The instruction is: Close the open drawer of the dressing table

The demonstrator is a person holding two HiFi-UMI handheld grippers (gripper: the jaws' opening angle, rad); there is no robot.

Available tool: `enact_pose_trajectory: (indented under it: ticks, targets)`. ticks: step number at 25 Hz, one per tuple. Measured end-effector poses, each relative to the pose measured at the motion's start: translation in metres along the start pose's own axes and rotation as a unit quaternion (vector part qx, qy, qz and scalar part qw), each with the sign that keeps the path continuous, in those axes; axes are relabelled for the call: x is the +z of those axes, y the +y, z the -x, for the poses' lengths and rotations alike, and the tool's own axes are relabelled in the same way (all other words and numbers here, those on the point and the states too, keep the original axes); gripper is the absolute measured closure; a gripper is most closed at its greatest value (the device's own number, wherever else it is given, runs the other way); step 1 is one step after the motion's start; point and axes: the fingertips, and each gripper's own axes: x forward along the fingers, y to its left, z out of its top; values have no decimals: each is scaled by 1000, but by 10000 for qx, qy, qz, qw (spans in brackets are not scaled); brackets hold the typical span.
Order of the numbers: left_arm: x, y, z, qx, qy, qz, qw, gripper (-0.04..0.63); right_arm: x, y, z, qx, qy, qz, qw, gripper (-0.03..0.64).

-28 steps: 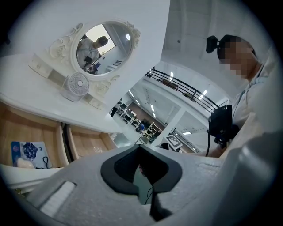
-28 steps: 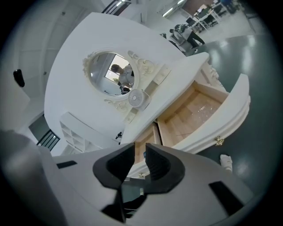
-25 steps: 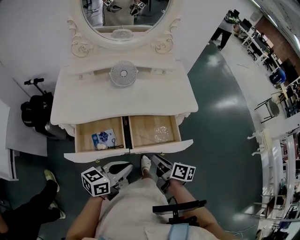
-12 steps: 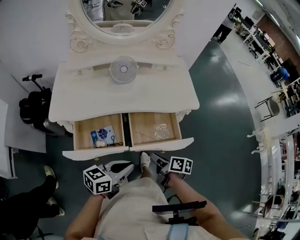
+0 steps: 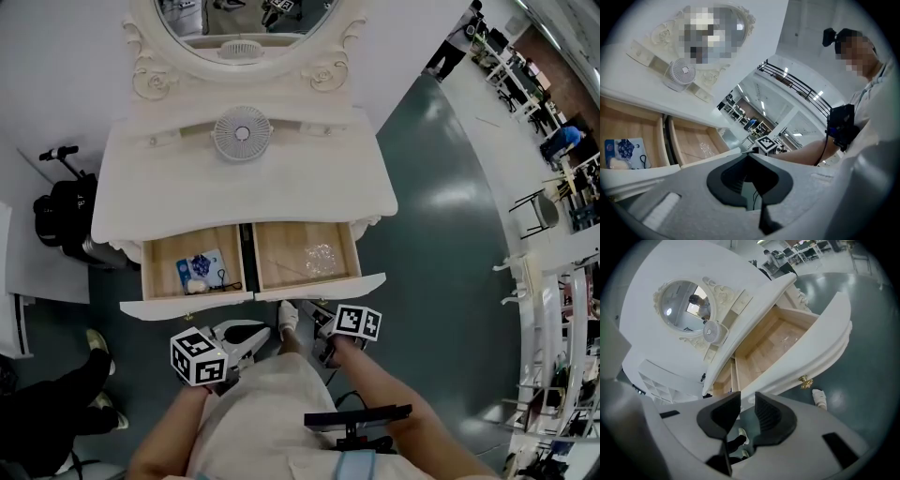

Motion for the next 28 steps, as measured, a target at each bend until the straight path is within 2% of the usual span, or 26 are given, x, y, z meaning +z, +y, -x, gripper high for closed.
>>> enact_pose_trajectory:
  ticks: [9,19,28]
  targets:
    - [-3,5,-1,86,53,68,9999,591,9,-23,-11,-179,-24,-110,9998,515]
    - [-3,10,-2,120,120,67,9998,591,16,-28,-22,-208,-54,-321,9993,523]
    - [0,12,-4,88,155,41,9998,591,29,-21,-29,-176,-23,324,9993,535]
